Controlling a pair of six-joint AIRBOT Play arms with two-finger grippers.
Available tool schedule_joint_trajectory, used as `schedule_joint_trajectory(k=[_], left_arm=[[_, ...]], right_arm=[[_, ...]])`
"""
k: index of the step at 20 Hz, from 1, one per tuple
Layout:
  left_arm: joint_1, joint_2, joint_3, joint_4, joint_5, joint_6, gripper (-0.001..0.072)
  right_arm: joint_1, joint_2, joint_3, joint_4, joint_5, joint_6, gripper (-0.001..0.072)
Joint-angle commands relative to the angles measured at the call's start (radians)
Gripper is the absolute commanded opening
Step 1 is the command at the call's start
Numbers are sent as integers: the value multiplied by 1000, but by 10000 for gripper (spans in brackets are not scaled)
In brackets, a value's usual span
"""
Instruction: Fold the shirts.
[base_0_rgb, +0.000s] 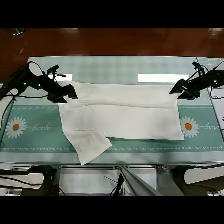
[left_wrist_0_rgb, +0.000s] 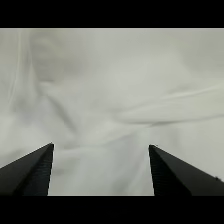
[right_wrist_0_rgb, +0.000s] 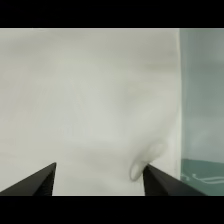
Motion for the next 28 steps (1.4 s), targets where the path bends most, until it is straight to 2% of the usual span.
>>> schedule_joint_trajectory(k=[1,4,7,9,11,13,15,20,24,28], left_arm=[[64,15,51,52,-209,27,702],[142,125,-38,83,-259,51,702],[210,273,-284,82,-251,65,701],[266,367,-460,30,-183,92,700],[322,472,-619,-93,-53,112,700],[341,565,-751,-188,21,130,700],[338,611,-835,-235,32,164,700],[319,621,-930,-390,89,264,700],[198,621,-1007,-526,181,337,700],[64,621,-1015,-546,237,346,693]], right_arm=[[-41,43,13,8,73,-11,624],[-100,180,-58,-50,24,-4,623],[-148,340,-287,-35,-108,6,623],[-143,446,-469,68,-170,-31,623],[-127,533,-626,194,-267,-77,623],[-125,562,-707,278,-276,-102,623],[-125,562,-726,300,-248,-135,623],[-126,562,-726,337,-229,-136,623],[-126,563,-725,344,-212,-136,623],[-243,563,-702,274,-171,-132,623]])
